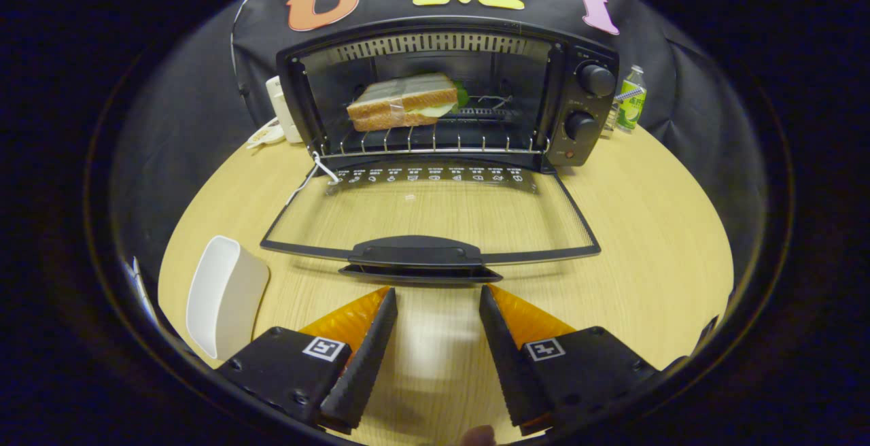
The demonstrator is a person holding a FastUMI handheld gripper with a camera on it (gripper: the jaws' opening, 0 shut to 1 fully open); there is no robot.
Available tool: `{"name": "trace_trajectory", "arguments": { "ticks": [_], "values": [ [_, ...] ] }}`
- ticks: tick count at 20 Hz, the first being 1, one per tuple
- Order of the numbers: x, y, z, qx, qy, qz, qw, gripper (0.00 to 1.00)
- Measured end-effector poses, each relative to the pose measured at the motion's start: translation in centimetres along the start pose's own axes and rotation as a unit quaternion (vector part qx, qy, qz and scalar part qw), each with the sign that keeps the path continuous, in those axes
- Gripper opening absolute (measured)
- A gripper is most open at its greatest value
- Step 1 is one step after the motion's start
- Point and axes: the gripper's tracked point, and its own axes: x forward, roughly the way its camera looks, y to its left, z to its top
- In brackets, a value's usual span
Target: Open the toaster oven, put the food inside, and close the toaster oven door.
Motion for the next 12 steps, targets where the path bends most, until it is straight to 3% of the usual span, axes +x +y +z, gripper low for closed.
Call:
{"name": "trace_trajectory", "arguments": {
  "ticks": [5,12],
  "values": [
    [-1.1,0.3,0.8,0.037,0.016,0.002,0.999,0.82],
    [-6.9,0.8,5.7,0.046,-0.056,0.007,0.997,0.82]
  ]
}}
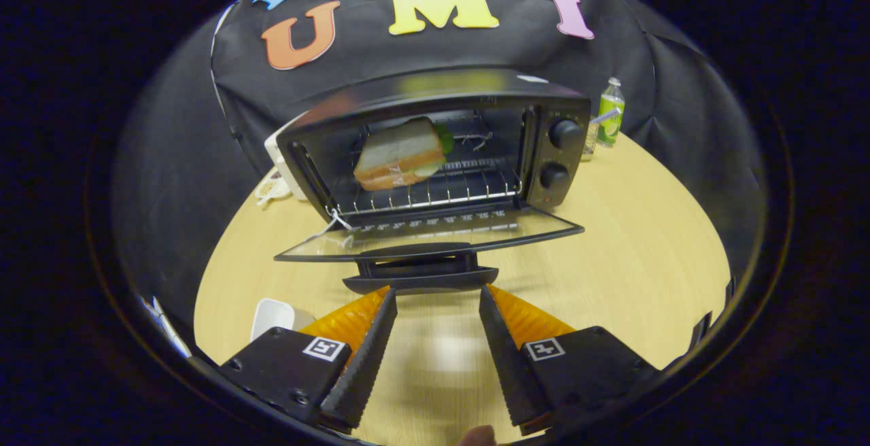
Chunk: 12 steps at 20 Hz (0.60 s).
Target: Open the toaster oven, put the food inside, and close the toaster oven door.
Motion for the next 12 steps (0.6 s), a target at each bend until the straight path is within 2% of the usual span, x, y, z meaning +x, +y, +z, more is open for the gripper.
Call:
{"name": "trace_trajectory", "arguments": {
  "ticks": [8,12],
  "values": [
    [-3.6,0.3,8.5,-0.029,-0.085,-0.008,0.996,0.82],
    [-6.2,0.5,12.1,-0.033,-0.118,0.001,0.992,0.82]
  ]
}}
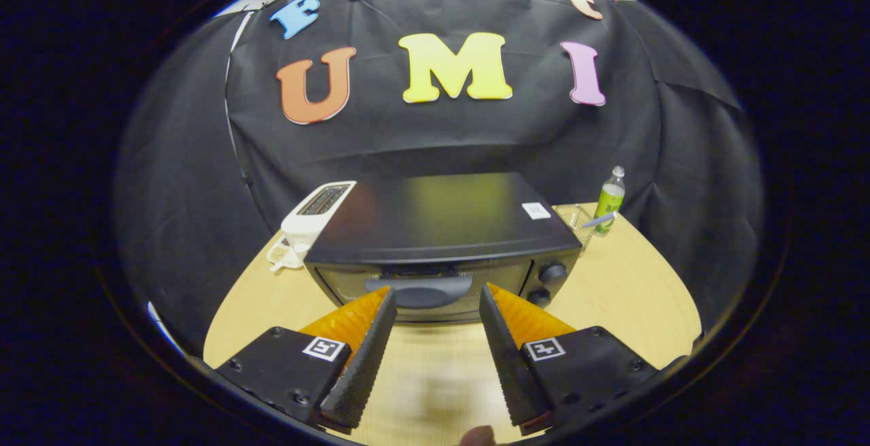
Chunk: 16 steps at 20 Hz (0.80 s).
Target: Open the toaster oven, put the food inside, and close the toaster oven door.
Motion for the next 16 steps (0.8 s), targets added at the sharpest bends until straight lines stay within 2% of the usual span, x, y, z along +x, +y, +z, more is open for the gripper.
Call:
{"name": "trace_trajectory", "arguments": {
  "ticks": [3,10,16],
  "values": [
    [-2.5,0.3,3.8,-0.013,-0.033,0.008,0.999,0.82],
    [-11.6,0.1,12.6,-0.014,-0.135,0.020,0.991,0.82],
    [-18.5,-0.7,13.0,-0.024,-0.187,0.012,0.982,0.81]
  ]
}}
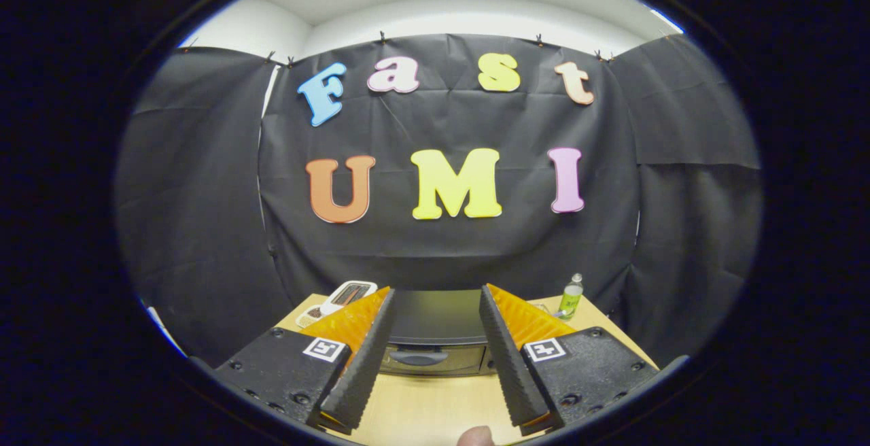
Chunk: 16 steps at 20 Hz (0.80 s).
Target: Open the toaster oven, put the food inside, and close the toaster oven door.
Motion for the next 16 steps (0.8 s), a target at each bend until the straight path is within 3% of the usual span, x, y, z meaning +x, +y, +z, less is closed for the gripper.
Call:
{"name": "trace_trajectory", "arguments": {
  "ticks": [6,13,16],
  "values": [
    [-5.3,0.3,-1.3,0.035,-0.012,0.002,0.999,0.84],
    [-6.0,-0.2,-3.1,0.022,0.008,-0.003,1.000,0.99],
    [-5.9,-0.6,-2.9,0.021,0.006,-0.010,1.000,1.00]
  ]
}}
